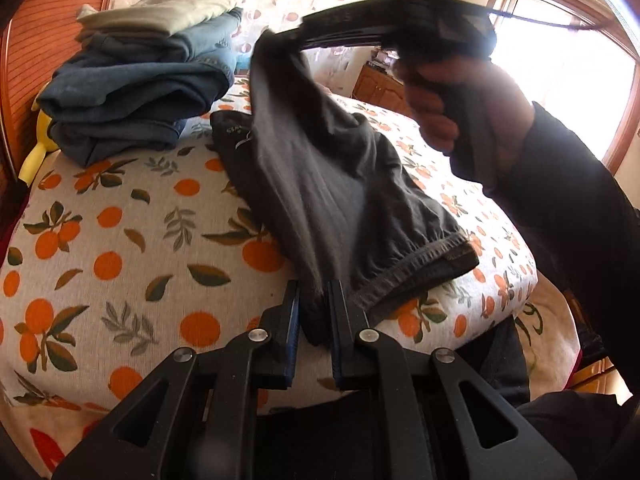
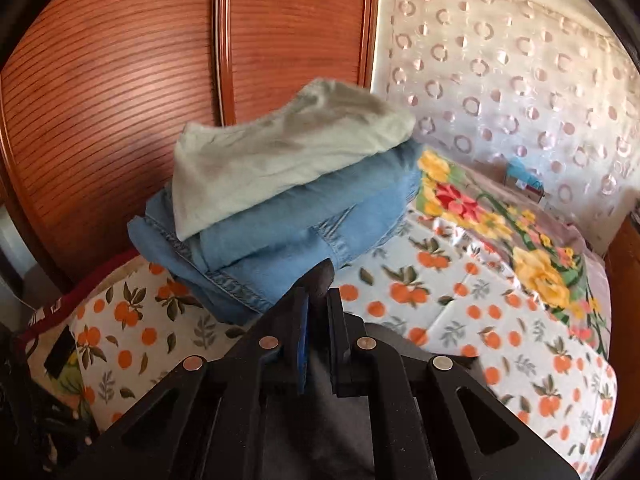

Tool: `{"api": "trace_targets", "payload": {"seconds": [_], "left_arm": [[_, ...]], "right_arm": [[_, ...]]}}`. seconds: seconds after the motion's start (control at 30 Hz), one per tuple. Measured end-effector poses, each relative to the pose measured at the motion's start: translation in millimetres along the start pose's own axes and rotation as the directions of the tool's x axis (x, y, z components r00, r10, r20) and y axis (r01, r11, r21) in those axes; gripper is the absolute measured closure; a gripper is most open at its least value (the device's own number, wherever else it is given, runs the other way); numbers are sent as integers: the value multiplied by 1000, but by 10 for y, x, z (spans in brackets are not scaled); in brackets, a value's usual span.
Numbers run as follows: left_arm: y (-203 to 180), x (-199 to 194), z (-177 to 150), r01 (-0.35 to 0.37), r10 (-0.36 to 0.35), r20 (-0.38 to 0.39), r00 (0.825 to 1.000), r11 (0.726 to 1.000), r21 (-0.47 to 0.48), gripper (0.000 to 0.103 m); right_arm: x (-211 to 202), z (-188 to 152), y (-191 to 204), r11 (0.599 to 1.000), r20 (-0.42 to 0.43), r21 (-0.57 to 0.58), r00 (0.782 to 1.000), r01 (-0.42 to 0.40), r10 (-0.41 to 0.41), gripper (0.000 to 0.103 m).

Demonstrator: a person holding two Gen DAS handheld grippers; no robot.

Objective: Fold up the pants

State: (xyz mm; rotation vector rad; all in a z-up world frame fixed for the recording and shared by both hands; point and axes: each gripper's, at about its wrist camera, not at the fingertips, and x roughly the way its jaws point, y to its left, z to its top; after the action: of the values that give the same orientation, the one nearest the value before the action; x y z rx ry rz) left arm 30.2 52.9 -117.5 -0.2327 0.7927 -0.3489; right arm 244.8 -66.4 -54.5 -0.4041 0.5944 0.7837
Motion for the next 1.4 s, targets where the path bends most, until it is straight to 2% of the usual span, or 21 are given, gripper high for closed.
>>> {"api": "trace_targets", "payload": {"seconds": [0.1, 0.23, 0.43, 0.67, 0.87, 1.0, 1.27, 1.4], "left_arm": [[-1, 8, -22, -2, 2, -5, 1000, 1000, 1, 89], [-5, 19, -37, -1, 1, -6, 1000, 1000, 3, 89], [-22, 74, -28, -4, 4, -17, 1000, 1000, 1, 89], [-1, 65, -7, -10, 10, -22, 1000, 1000, 1, 89], [-17, 91, 4, -24, 25, -29, 999, 1000, 9, 88], [-28, 112, 11, -31, 32, -36, 999, 999, 11, 88], [-19, 141, 22, -37, 37, -44, 998, 999, 11, 88], [-20, 138, 21, -36, 37, -43, 998, 999, 12, 88]], "right_arm": [[-51, -89, -82, 999, -9, 35, 1000, -3, 4, 77], [-291, -245, -129, 998, -15, 56, 1000, 21, -20, 68], [-781, -764, -130, 991, -42, 105, 996, 88, -84, 67], [-1223, -1507, -32, 971, -75, 200, 991, 128, -115, 67], [-1475, -1877, -28, 950, -97, 279, 988, 141, -118, 67], [-1488, -1962, 21, 950, -108, 284, 989, 125, -98, 67], [-1430, -1878, 185, 960, -80, 264, 994, 94, -75, 67], [-1358, -1884, 256, 964, -86, 244, 992, 110, -92, 67]]}}
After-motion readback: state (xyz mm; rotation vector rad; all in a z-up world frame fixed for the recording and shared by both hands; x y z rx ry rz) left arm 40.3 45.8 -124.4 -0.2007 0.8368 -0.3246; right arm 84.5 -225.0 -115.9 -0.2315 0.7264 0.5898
